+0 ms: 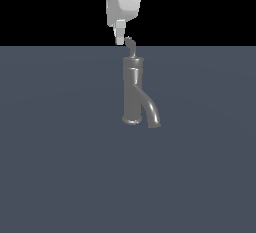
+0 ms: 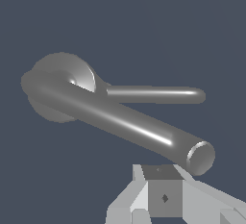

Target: Turn on the faucet by rotating a designated handle.

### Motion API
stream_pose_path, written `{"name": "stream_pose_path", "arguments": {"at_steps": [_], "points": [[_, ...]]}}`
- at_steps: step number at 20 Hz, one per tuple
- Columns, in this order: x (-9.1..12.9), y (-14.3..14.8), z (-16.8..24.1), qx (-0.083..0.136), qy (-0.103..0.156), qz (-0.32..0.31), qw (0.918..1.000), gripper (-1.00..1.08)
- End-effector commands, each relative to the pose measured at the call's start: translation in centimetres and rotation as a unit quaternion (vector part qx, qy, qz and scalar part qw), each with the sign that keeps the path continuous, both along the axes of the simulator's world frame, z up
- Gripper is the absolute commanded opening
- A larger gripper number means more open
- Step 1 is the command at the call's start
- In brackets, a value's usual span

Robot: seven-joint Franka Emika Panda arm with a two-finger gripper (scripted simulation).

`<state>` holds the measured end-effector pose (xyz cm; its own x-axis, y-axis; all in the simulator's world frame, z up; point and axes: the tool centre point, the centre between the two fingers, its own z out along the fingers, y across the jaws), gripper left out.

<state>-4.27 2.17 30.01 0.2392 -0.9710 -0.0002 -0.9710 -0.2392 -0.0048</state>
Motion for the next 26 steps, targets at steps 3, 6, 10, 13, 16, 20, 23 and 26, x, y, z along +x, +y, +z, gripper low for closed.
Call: {"name": "stream_pose_path", "arguments": {"at_steps": [3, 6, 10, 13, 16, 20, 23, 26], "points": [[0.2, -2.7, 0.0, -0.001, 0.000, -0.005, 1.0000, -1.00], [0.4, -4.6, 0.0, -0.001, 0.001, -0.006, 1.0000, -1.00], [0.5, -7.1, 0.0, -0.001, 0.002, -0.009, 1.0000, -1.00], [0.7, -8.8, 0.0, -0.001, 0.002, -0.010, 0.9999, -1.00], [0.8, -6.3, 0.0, 0.002, 0.003, 0.012, 0.9999, -1.00], [1.8, -7.3, 0.0, 0.002, 0.003, 0.009, 1.0000, -1.00], [2.5, -8.1, 0.0, 0.001, 0.003, 0.007, 1.0000, -1.00], [3.2, -8.9, 0.0, 0.001, 0.003, 0.004, 1.0000, -1.00]]}}
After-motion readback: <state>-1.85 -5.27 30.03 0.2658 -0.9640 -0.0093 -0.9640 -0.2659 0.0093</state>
